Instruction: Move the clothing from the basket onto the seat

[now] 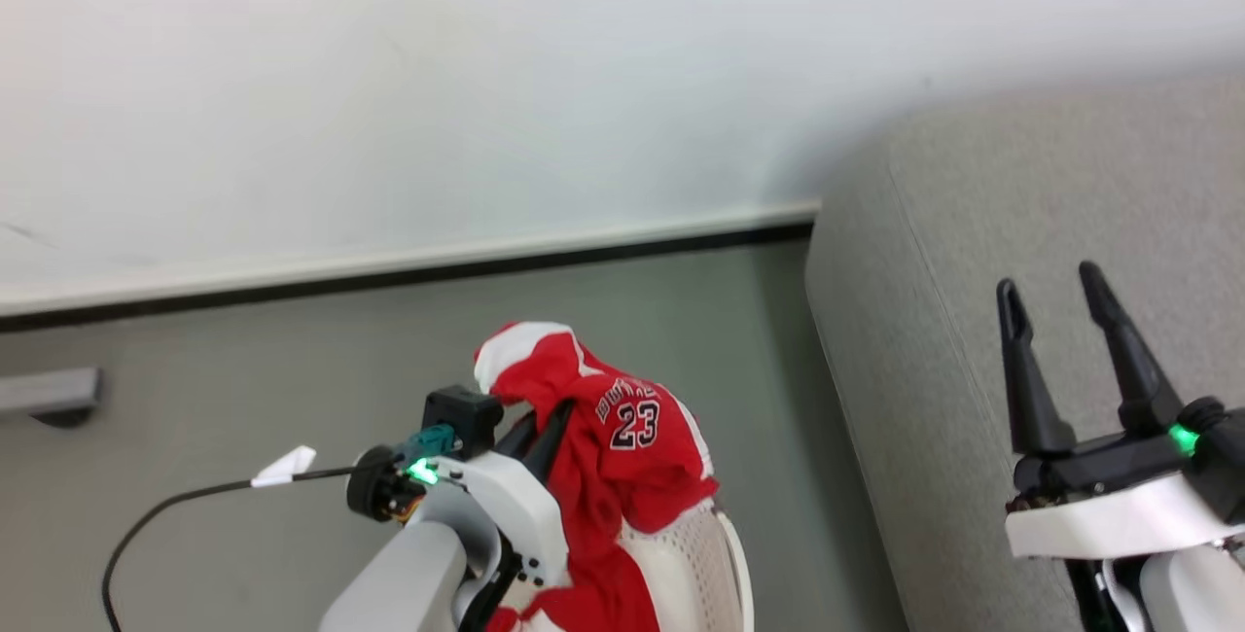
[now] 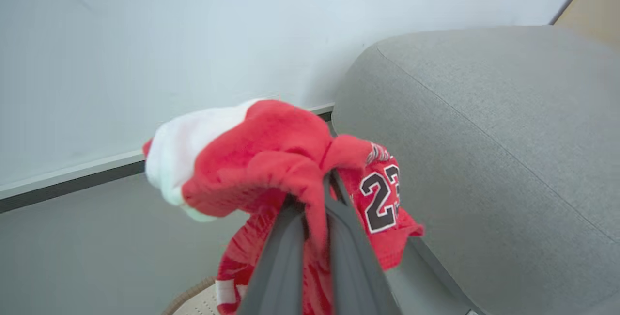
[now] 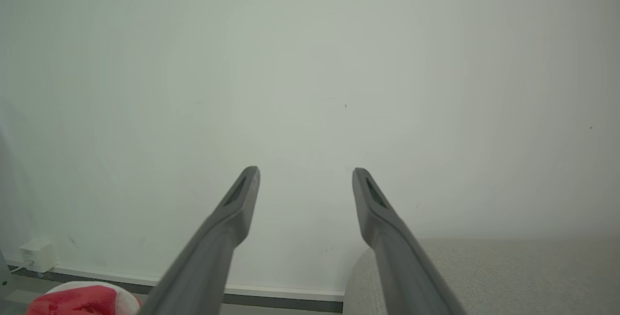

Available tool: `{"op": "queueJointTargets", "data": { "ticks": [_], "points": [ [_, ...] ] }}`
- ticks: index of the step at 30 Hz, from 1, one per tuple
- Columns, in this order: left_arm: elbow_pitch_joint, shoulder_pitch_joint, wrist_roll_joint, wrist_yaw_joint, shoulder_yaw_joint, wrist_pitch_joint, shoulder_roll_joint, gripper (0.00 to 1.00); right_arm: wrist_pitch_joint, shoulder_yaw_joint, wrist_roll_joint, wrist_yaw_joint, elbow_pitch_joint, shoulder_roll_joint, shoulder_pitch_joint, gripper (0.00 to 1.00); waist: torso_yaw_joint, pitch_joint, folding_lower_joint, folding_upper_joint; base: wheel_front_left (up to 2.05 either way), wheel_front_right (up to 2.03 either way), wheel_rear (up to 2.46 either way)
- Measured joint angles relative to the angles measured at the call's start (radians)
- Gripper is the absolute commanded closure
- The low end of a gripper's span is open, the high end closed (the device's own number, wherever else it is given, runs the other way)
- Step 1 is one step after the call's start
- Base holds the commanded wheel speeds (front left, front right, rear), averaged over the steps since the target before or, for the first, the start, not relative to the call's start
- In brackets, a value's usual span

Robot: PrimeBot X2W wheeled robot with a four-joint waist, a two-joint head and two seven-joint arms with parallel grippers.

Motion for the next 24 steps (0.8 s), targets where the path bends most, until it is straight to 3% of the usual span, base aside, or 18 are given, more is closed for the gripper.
{"op": "queueJointTargets", "data": {
  "ticks": [9,15,24],
  "points": [
    [-0.228,0.023,0.009,0.021,0.021,0.001,0.045,1.00,0.000,0.035,0.019,0.000,0.033,-0.003,0.065,0.00,0.057,-0.121,0.0000,0.0000,0.00,0.00,0.00],
    [-0.405,0.022,-0.026,0.045,0.056,0.066,0.077,1.00,0.000,0.074,0.028,0.000,0.049,0.001,0.080,0.00,0.075,-0.150,0.0001,0.0000,0.00,0.00,0.00],
    [-0.553,0.062,-0.045,0.082,0.063,0.137,0.109,1.00,0.000,0.112,0.037,0.000,0.063,-0.012,0.074,0.00,0.070,-0.158,0.0004,0.0000,0.00,0.00,0.00]
  ]
}}
